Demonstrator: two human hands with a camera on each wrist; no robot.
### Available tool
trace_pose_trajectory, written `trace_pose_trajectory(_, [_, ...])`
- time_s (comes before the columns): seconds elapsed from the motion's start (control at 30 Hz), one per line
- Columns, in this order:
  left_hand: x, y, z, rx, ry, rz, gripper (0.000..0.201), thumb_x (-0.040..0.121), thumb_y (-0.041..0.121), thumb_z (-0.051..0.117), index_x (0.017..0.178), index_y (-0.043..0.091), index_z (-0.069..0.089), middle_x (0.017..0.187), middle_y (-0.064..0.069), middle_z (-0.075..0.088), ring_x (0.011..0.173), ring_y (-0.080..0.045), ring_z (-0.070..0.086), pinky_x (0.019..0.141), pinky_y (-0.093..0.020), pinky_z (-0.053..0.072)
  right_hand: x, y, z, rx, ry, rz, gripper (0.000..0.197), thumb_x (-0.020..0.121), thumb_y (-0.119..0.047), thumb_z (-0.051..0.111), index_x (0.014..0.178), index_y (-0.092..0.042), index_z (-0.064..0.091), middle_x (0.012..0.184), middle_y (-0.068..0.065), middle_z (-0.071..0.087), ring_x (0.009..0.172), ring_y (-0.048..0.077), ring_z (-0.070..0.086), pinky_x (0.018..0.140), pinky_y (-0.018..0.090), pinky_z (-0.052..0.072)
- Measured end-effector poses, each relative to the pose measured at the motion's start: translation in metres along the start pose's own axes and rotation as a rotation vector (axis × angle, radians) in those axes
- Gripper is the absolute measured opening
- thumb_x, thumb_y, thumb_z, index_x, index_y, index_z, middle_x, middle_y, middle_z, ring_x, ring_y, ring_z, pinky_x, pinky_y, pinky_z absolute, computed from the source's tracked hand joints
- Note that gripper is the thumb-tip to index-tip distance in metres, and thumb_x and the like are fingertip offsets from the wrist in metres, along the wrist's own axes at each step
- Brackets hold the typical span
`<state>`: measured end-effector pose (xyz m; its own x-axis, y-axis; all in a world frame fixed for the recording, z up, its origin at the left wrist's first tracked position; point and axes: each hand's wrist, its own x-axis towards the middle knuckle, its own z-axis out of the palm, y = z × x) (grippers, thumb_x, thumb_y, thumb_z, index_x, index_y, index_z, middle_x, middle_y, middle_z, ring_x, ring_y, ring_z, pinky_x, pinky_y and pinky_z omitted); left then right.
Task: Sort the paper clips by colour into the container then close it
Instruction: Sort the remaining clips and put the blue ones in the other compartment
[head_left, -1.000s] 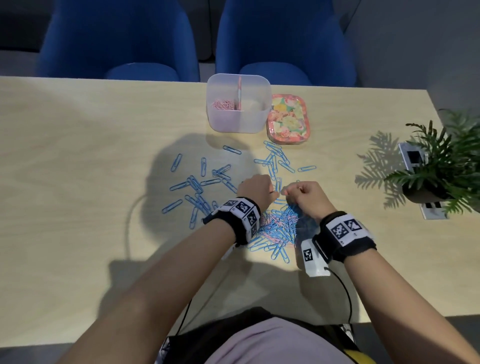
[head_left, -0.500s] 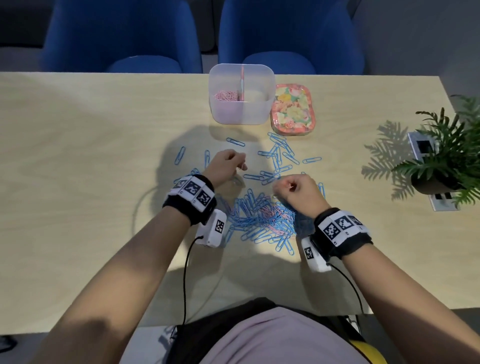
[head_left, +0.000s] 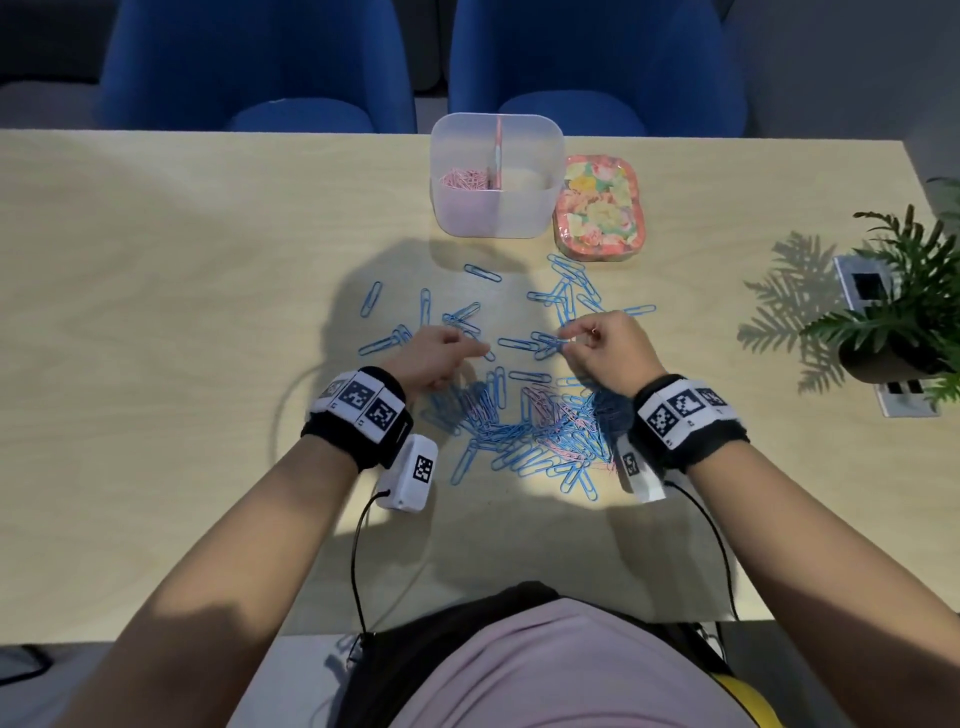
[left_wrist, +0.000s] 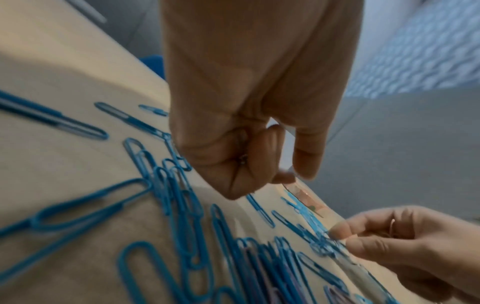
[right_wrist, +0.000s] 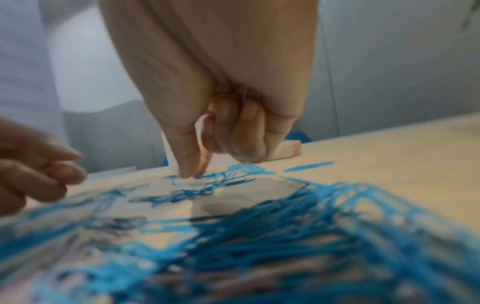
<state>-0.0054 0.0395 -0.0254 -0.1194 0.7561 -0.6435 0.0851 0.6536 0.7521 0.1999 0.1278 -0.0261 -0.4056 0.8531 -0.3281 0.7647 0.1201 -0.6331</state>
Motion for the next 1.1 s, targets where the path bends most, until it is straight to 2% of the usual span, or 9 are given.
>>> trace_pose_trajectory(0.13, [-0.004,0.002,0.005,0.164,-0.047,0.08,0.015,0.084,0.014,0.066,0.072,0.018,0.059,0.053,0.008,0.054,0.043,-0.006,0.039,0.04,-0.015,0.03,-0.014,-0.008,0.005,-0.185,-0.055,-0.083,0.017,0.079,-0.013,0.057,0.086,-0.019,0.071,0.057,-0.003,0.057,0.067,0.027,0.053,0.066,0.029,0.042])
trace_pose_trajectory(0.23, [-0.006,0.006,0.01,0.443,-0.119,0.209,0.012,0.077,0.018,0.073,0.07,0.022,0.064,0.037,0.01,0.037,0.036,-0.002,0.032,0.043,-0.017,0.024,-0.024,-0.013,0.016,-0.295,-0.101,-0.084,0.008,0.076,-0.018,0.063,0.081,-0.018,0.069,0.067,0.0,0.058,0.076,0.027,0.055,0.065,0.027,0.037])
trace_pose_trajectory(0.33, [-0.008,0.006,0.014,0.857,-0.094,0.284,0.008,0.072,0.029,0.075,0.076,0.026,0.069,0.054,0.012,0.045,0.057,-0.005,0.047,0.055,-0.022,0.033,-0.026,-0.009,0.023,-0.349,-0.076,-0.048,0.008,0.079,-0.024,0.065,0.083,-0.017,0.066,0.091,0.009,0.068,0.09,0.03,0.06,0.067,0.029,0.037])
trace_pose_trajectory(0.43, [-0.006,0.002,0.012,0.974,-0.061,0.303,0.008,0.074,0.032,0.073,0.075,0.028,0.065,0.063,0.013,0.051,0.07,-0.008,0.051,0.054,-0.022,0.033,-0.025,-0.008,0.028,-0.277,-0.094,-0.026,0.004,0.079,-0.016,0.062,0.08,-0.013,0.065,0.086,0.009,0.067,0.087,0.029,0.061,0.067,0.03,0.04])
trace_pose_trajectory(0.6, [-0.002,-0.001,0.013,0.979,-0.032,0.313,0.009,0.086,0.031,0.061,0.09,0.023,0.063,0.081,0.009,0.054,0.082,-0.012,0.053,0.069,-0.026,0.036,-0.014,-0.006,0.022,-0.032,-0.182,0.04,0.014,0.078,-0.008,0.06,0.065,-0.013,0.06,0.059,0.001,0.055,0.059,0.016,0.052,0.054,0.024,0.039])
trace_pose_trajectory(0.7, [-0.002,-0.004,0.01,0.968,0.023,0.344,0.01,0.086,0.031,0.059,0.093,0.023,0.06,0.087,0.008,0.052,0.092,-0.017,0.056,0.076,-0.032,0.043,-0.015,-0.004,0.012,0.368,-0.158,0.11,0.027,0.084,-0.002,0.056,0.061,-0.015,0.051,0.052,0.004,0.048,0.039,0.008,0.04,0.04,0.016,0.03])
trace_pose_trajectory(0.87, [-0.002,-0.01,0.007,1.022,0.052,0.425,0.014,0.086,0.034,0.06,0.097,0.027,0.062,0.105,0.006,0.058,0.104,-0.014,0.056,0.078,-0.031,0.044,-0.019,-0.002,0.005,0.979,-0.138,0.329,0.028,0.083,0.012,0.032,0.084,-0.009,0.05,0.06,0.008,0.046,0.03,0.008,0.028,0.034,0.009,0.019])
trace_pose_trajectory(0.97, [-0.002,-0.009,0.008,1.077,0.082,0.487,0.019,0.091,0.035,0.051,0.1,0.024,0.063,0.106,0.004,0.058,0.101,-0.016,0.057,0.068,-0.028,0.039,-0.026,-0.004,0.012,0.649,-0.126,0.243,0.024,0.086,-0.004,0.04,0.069,-0.014,0.053,0.06,0.002,0.043,0.04,0.01,0.031,0.037,0.014,0.022])
trace_pose_trajectory(1.1, [-0.002,-0.008,0.008,1.144,0.118,0.508,0.022,0.095,0.033,0.045,0.101,0.02,0.061,0.109,0.002,0.056,0.1,-0.017,0.058,0.065,-0.028,0.034,-0.032,-0.004,0.033,-0.129,-0.112,0.009,0.027,0.082,-0.035,0.064,0.064,-0.022,0.048,0.065,-0.006,0.052,0.064,0.016,0.047,0.062,0.027,0.033])
